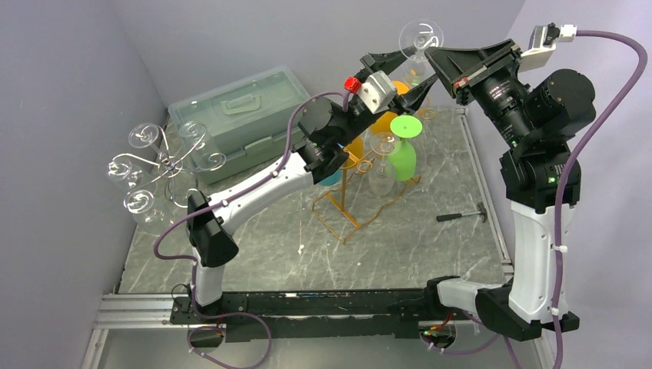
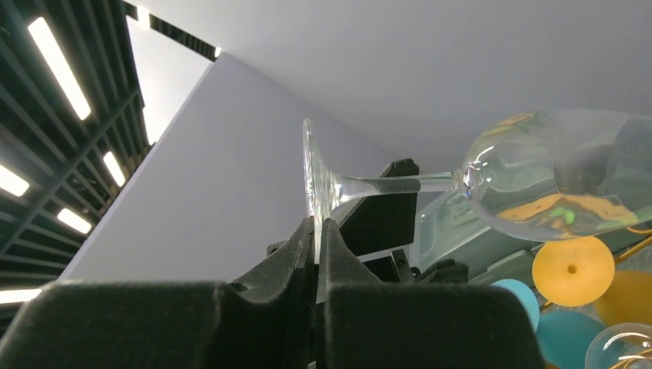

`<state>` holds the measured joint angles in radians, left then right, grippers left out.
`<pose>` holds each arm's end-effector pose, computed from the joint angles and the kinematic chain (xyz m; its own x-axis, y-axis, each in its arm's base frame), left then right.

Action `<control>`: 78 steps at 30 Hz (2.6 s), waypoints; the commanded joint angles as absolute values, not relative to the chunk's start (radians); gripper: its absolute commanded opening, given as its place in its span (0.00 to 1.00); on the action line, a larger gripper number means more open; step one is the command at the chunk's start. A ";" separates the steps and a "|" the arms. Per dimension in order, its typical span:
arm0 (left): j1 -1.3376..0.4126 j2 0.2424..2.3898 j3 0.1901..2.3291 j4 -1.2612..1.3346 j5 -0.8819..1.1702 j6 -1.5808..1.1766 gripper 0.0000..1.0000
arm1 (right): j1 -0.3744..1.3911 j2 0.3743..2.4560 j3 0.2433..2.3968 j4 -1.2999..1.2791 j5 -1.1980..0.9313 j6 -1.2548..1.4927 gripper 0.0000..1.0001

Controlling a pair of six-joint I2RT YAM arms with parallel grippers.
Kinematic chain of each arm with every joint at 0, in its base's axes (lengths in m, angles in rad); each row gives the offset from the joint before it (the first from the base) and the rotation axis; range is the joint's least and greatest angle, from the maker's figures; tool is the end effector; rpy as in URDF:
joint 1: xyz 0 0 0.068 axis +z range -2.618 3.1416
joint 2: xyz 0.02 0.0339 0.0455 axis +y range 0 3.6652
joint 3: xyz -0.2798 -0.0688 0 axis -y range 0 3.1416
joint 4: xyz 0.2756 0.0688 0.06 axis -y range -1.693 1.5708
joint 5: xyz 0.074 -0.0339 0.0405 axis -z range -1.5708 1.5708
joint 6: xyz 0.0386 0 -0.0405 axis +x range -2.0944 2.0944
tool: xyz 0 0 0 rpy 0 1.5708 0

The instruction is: Take the wine glass off the wine glass rack

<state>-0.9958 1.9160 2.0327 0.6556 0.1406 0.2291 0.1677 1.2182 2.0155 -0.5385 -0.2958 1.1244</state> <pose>0.2466 -0.3905 0.5468 0.5707 -0.4671 -0.6754 0.7762 0.5753 0.2579 0.1758 0.0412 0.6436 -0.2857 0.8267 -0.4846 -0.4165 0.3483 0.8398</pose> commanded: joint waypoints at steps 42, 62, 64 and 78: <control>-1.007 1.791 2.088 0.572 -0.182 0.115 0.00 | 0.206 1.162 1.914 -0.306 -0.341 1.014 0.70; -0.991 1.401 1.982 0.251 -0.579 -0.089 0.00 | 0.340 1.281 1.889 -0.174 -0.487 0.923 0.85; -0.963 1.360 1.975 0.181 -0.603 -0.139 0.00 | 0.391 1.301 1.888 -0.170 -0.476 0.901 0.85; -0.551 1.251 1.987 -0.272 -0.316 -0.687 0.00 | 0.586 1.308 1.689 0.098 -0.477 0.949 0.85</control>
<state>-0.6388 1.2400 1.9678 -0.1749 -0.4664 -0.4709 0.5476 1.3243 1.7115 -0.0444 -0.4740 0.9379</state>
